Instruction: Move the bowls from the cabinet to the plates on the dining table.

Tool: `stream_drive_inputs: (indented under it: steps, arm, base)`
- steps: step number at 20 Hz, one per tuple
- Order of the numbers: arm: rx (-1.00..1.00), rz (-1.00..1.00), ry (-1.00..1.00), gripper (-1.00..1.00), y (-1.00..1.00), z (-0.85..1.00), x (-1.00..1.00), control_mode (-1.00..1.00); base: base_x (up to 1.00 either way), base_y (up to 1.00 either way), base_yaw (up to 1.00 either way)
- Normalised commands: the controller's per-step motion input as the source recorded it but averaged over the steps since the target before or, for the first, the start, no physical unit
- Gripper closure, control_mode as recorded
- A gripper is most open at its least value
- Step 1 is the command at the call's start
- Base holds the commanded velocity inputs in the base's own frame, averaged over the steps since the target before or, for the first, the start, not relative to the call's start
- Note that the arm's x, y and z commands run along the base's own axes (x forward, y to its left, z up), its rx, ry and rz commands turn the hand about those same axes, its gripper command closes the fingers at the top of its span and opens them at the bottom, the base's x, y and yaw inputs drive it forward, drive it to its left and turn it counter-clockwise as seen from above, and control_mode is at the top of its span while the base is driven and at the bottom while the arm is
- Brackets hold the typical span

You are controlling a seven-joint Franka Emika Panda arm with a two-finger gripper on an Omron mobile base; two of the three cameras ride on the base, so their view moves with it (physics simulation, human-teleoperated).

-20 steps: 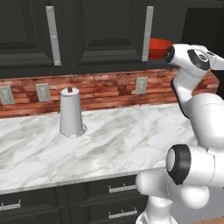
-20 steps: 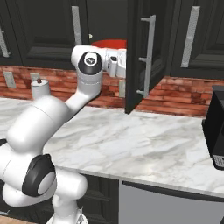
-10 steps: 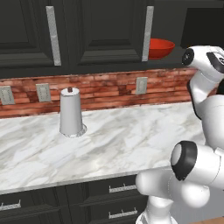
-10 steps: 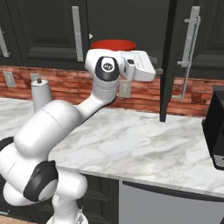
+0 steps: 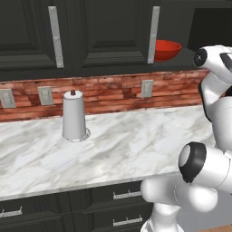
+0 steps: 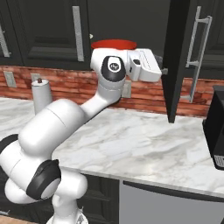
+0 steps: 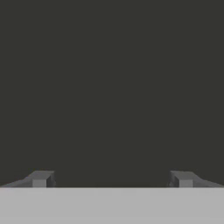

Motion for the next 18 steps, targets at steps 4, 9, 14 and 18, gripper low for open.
stream_drive_inputs:
  steps: [4, 9, 14, 18]
  arm:
    - [0.00, 0.08, -0.04, -1.00, -0.41, 0.07, 0.04, -1.00]
    - [0.00, 0.06, -0.02, -1.00, -0.30, 0.01, 0.01, -1.00]
    - [0.00, 0.01, -0.09, -1.00, 0.25, 0.00, -0.36, -1.00]
    - [-0.03, 0.08, -0.02, -1.00, 0.38, 0.01, -0.32, -1.00]
  base:
    - [0.00, 0.00, 0.00]
    - [0.00, 0.00, 0.00]
    - [0.00, 0.00, 0.00]
    - [0.00, 0.00, 0.00]
